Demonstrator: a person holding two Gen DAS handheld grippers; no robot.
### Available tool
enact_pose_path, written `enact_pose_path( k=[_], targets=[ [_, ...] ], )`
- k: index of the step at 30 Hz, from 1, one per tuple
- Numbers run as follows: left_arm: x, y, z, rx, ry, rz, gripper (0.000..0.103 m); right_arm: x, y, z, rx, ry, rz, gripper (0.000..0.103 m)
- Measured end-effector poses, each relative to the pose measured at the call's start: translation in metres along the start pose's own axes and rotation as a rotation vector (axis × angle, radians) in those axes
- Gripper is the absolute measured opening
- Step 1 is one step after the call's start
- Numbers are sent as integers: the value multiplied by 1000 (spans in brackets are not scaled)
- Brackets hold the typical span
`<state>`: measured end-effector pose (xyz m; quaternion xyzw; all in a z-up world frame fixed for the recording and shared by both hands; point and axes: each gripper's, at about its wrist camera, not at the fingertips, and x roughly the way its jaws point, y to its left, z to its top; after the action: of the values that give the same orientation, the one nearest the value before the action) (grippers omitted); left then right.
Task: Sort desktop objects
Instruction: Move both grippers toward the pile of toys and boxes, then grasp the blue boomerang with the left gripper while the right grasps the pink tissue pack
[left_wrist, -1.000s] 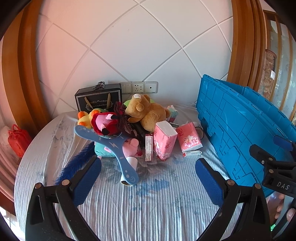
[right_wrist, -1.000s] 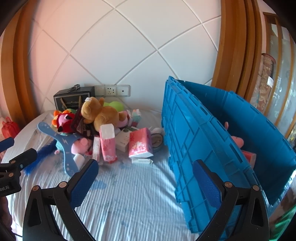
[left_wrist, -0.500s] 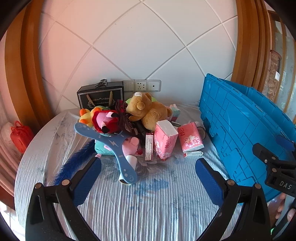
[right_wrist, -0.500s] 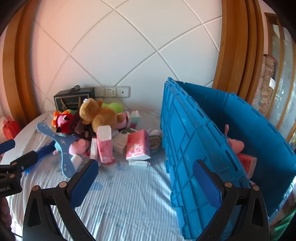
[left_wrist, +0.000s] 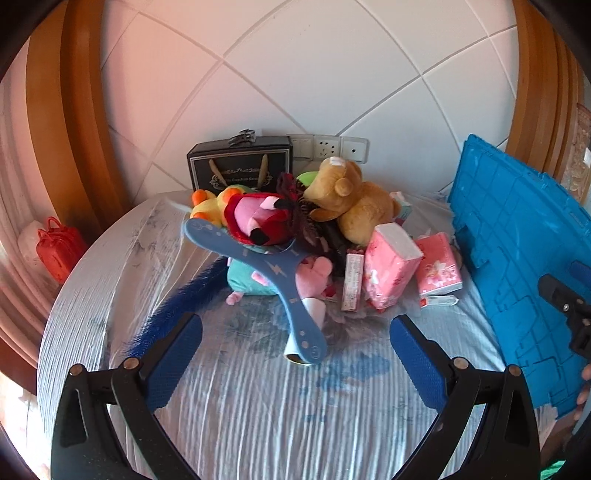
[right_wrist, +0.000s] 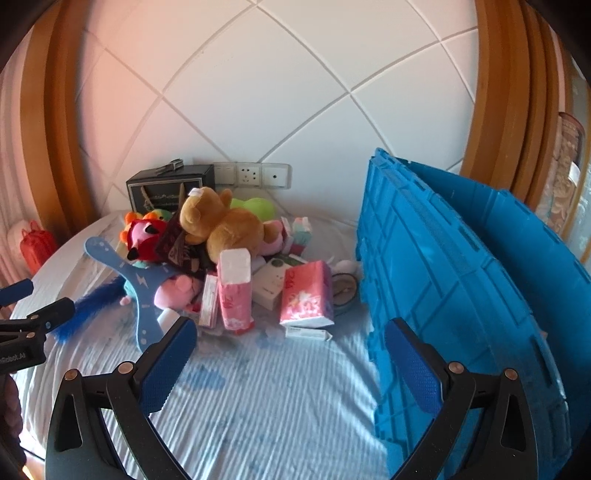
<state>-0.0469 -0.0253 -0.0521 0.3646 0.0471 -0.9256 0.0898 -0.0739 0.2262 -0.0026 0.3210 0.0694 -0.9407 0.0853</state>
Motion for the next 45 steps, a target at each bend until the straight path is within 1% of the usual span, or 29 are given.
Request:
enact_pose_path(
  k=[2, 4, 6, 8, 9, 12, 16, 19, 20, 21, 22, 23, 25, 26, 27, 28, 30, 32, 36, 37, 38, 39, 41, 42, 45],
  targets=[
    [21, 10, -4, -6, 44, 22, 103, 20, 4, 1, -3, 22, 36, 103],
    [43, 17, -10, -17, 97, 18, 103, 40, 8, 0, -2, 62, 69, 103],
    [65, 22, -15, -34, 143, 9, 101, 64, 12, -3, 15, 104, 70, 103],
    [85, 24, -16, -47, 168, 10, 98, 85, 14, -6, 17, 153, 84, 103],
    [92, 24, -15, -50, 174, 12, 94, 95, 15, -8, 20, 174, 90, 103],
    [117, 20, -7, -50, 182, 20, 91, 126, 17, -11, 27, 229, 96, 103],
    [153, 8, 10, -46, 172, 51, 91, 157, 15, -9, 33, 274, 82, 103],
    [181, 0, 17, -48, 194, 44, 91, 178, 14, -6, 66, 297, 110, 103],
    [192, -4, 18, -43, 209, 47, 91, 185, 16, -4, 69, 302, 125, 101],
    [200, -7, 19, -35, 222, 45, 88, 190, 18, -4, 66, 305, 131, 94],
    [207, -8, 19, -29, 232, 42, 79, 196, 22, -3, 63, 314, 143, 90],
    [214, -9, 19, -28, 246, 40, 75, 201, 25, -2, 63, 322, 159, 86],
    [227, -6, 17, -39, 275, 27, 60, 213, 32, -1, 63, 338, 199, 86],
    [232, -3, 16, -50, 285, 22, 56, 219, 36, 0, 60, 342, 207, 86],
    [236, 2, 14, -65, 297, 13, 45, 224, 40, 1, 54, 346, 214, 86],
    [238, 6, 12, -79, 305, 0, 34, 228, 44, 1, 47, 347, 216, 86],
    [239, 15, 10, -119, 307, -50, 30, 237, 49, 2, 42, 351, 225, 86],
    [233, 21, 10, -147, 286, -65, 27, 245, 51, 4, 51, 352, 232, 86],
    [212, 28, 16, -161, 237, -108, 17, 261, 52, 8, 71, 337, 230, 86],
    [205, 28, 17, -160, 226, -120, 15, 263, 52, 9, 68, 331, 228, 73],
    [197, 29, 19, -158, 216, -130, 14, 262, 54, 10, 58, 327, 222, 44],
    [189, 29, 20, -157, 204, -137, 12, 261, 54, 11, 57, 324, 216, 46],
    [173, 29, 24, -154, 181, -146, 9, 254, 57, 11, 48, 324, 211, 45],
    [163, 27, 25, -152, 167, -143, 8, 248, 57, 10, 46, 317, 220, 45],
    [140, 22, 30, -135, 130, -118, 8, 225, 60, 10, 26, 290, 223, 45]
  ],
)
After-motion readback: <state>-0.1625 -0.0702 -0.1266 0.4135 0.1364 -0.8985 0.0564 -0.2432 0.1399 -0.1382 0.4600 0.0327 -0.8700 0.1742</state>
